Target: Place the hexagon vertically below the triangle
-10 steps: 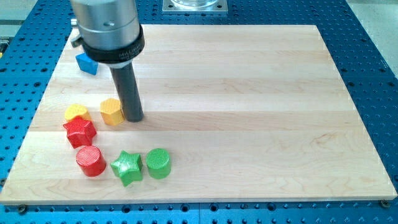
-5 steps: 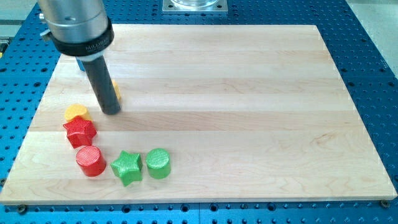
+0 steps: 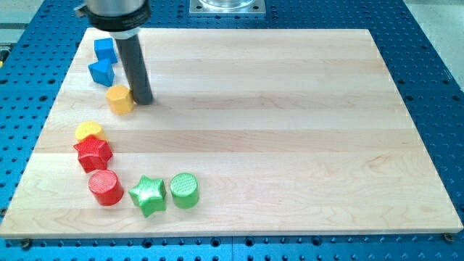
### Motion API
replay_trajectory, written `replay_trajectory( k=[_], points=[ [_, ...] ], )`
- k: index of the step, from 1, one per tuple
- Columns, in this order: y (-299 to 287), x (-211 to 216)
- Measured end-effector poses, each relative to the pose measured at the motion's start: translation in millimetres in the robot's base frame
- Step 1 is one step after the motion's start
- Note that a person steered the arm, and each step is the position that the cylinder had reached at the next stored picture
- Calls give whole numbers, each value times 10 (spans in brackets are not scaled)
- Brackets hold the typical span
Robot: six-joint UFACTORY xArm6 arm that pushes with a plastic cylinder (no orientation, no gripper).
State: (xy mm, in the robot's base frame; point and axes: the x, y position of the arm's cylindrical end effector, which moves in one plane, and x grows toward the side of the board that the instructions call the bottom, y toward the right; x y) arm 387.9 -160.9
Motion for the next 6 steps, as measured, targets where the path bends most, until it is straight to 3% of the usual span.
replay_trajectory(
  k=[2,3,5,6],
  points=[
    [435,0],
    [372,10],
    [-358,190],
    [-307,220]
  ],
)
